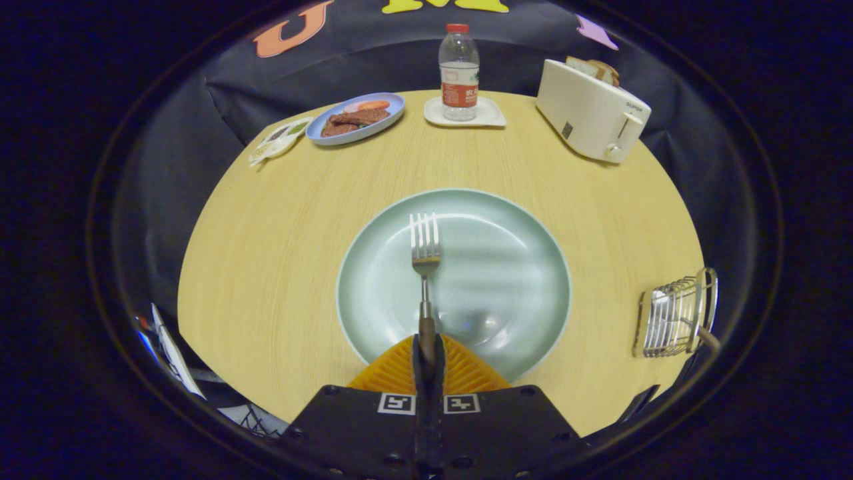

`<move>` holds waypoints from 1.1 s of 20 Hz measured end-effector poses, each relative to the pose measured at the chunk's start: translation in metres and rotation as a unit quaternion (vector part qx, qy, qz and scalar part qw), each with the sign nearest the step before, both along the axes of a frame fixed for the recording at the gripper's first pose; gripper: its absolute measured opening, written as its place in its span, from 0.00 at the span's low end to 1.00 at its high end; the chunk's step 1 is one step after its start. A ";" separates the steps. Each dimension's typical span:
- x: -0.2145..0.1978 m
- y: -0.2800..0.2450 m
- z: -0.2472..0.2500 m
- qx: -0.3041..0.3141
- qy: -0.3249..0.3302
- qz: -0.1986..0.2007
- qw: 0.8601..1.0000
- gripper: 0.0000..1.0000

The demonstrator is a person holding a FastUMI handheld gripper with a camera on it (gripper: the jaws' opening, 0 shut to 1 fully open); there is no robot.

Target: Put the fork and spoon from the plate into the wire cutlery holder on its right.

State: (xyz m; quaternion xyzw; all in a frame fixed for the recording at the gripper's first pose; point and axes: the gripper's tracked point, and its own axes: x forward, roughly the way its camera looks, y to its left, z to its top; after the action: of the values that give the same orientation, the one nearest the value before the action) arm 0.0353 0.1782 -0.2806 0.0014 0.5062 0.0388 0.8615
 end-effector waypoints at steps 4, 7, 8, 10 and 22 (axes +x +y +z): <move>-0.009 -0.035 0.053 0.000 0.009 0.009 1.000 0.01; -0.022 -0.081 0.097 -0.003 0.014 0.005 1.000 0.01; -0.026 -0.097 0.109 -0.010 0.015 0.004 1.000 0.01; -0.034 -0.135 0.129 -0.024 0.019 -0.002 1.000 0.01; -0.094 -0.266 0.128 -0.015 0.117 -0.079 0.990 0.00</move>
State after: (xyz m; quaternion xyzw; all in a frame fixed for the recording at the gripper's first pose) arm -0.0583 -0.0873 -0.1528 0.0332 0.6026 -0.0369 0.7965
